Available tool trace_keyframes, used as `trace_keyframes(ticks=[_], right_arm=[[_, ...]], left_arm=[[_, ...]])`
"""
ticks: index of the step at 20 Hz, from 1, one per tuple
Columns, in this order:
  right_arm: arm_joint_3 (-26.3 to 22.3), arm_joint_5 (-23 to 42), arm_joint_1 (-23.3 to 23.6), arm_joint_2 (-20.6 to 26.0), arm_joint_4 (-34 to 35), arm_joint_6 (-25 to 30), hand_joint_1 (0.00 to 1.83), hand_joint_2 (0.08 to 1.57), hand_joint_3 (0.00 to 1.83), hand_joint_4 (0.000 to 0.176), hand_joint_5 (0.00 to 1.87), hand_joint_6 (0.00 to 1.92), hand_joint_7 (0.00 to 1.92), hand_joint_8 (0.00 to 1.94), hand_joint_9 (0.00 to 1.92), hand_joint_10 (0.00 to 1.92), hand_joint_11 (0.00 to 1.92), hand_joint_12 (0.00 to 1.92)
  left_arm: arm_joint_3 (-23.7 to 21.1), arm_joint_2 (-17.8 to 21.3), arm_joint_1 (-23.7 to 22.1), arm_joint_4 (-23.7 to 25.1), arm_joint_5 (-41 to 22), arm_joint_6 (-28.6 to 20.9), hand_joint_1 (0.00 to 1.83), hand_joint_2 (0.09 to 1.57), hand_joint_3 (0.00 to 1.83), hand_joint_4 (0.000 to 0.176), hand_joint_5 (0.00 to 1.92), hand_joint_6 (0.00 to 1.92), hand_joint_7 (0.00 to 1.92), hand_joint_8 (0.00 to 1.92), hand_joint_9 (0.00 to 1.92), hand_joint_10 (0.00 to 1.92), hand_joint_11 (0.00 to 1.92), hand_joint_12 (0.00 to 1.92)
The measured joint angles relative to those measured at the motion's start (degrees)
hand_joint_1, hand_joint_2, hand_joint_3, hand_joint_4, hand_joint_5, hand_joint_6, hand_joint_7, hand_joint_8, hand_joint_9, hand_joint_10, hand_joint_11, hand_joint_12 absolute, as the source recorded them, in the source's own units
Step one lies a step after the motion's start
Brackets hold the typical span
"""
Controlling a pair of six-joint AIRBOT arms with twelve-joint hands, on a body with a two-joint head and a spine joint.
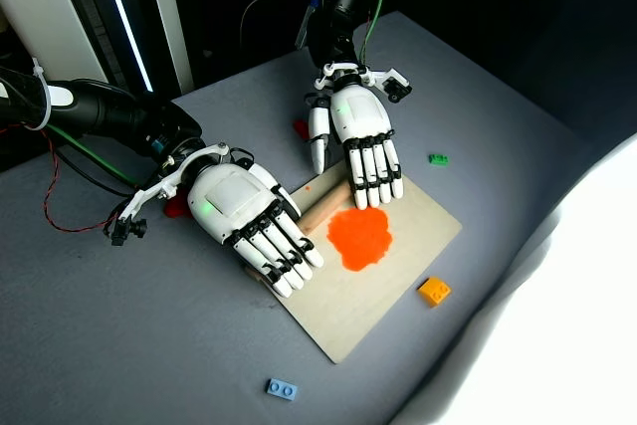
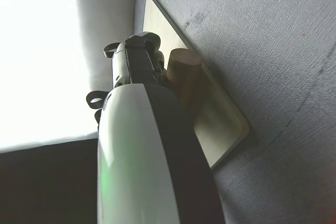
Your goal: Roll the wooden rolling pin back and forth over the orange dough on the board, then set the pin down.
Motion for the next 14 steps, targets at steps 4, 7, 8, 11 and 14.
trace_keyframes(ticks=[4, 7, 8, 11, 14], right_arm=[[-0.3, 0.7, 0.0, 0.0, 0.0, -0.4, 0.0, 1.57, 0.08, 0.0, 0.34, 0.0, 0.39, 0.0, 0.3, 0.0, 0.0, 0.64], [-0.6, 0.8, 0.0, 0.0, 0.0, -0.6, 0.0, 1.57, 0.08, 0.0, 0.33, 0.0, 0.38, 0.0, 0.29, 0.0, 0.0, 0.61], [-0.7, 0.8, 0.0, 0.0, 0.0, -0.6, 0.0, 1.57, 0.07, 0.0, 0.33, 0.0, 0.37, 0.0, 0.28, 0.0, 0.0, 0.6], [-0.8, 0.9, 0.0, 0.0, 0.0, -0.7, 0.0, 1.57, 0.06, 0.0, 0.31, 0.0, 0.35, 0.0, 0.26, 0.0, 0.0, 0.55], [-0.8, 1.0, 0.0, 0.0, 0.0, -0.7, 0.0, 1.57, 0.08, 0.0, 0.33, 0.0, 0.37, 0.0, 0.29, 0.01, 0.0, 0.57]], left_arm=[[0.2, 0.0, 0.0, 0.1, 0.0, 0.0, 0.0, 1.56, 0.0, 0.0, 0.25, 0.0, 0.25, 0.0, 0.18, 0.0, 0.0, 0.26], [0.2, 0.0, -0.1, 0.1, 0.1, 0.0, 0.0, 1.56, 0.0, 0.0, 0.25, 0.0, 0.25, 0.0, 0.17, 0.0, 0.0, 0.25], [0.5, 0.0, -0.2, 0.5, 0.3, -0.2, 0.0, 1.56, 0.0, 0.0, 0.24, 0.0, 0.24, 0.0, 0.17, 0.0, 0.0, 0.24], [0.7, 0.0, -0.9, 0.3, 0.2, -0.2, 0.0, 1.56, 0.0, 0.0, 0.25, 0.0, 0.25, 0.0, 0.18, 0.01, 0.0, 0.28], [1.0, 0.0, -1.9, 0.6, 0.7, -0.2, 0.0, 1.56, 0.0, 0.0, 0.25, 0.0, 0.25, 0.0, 0.17, 0.0, 0.0, 0.26]])
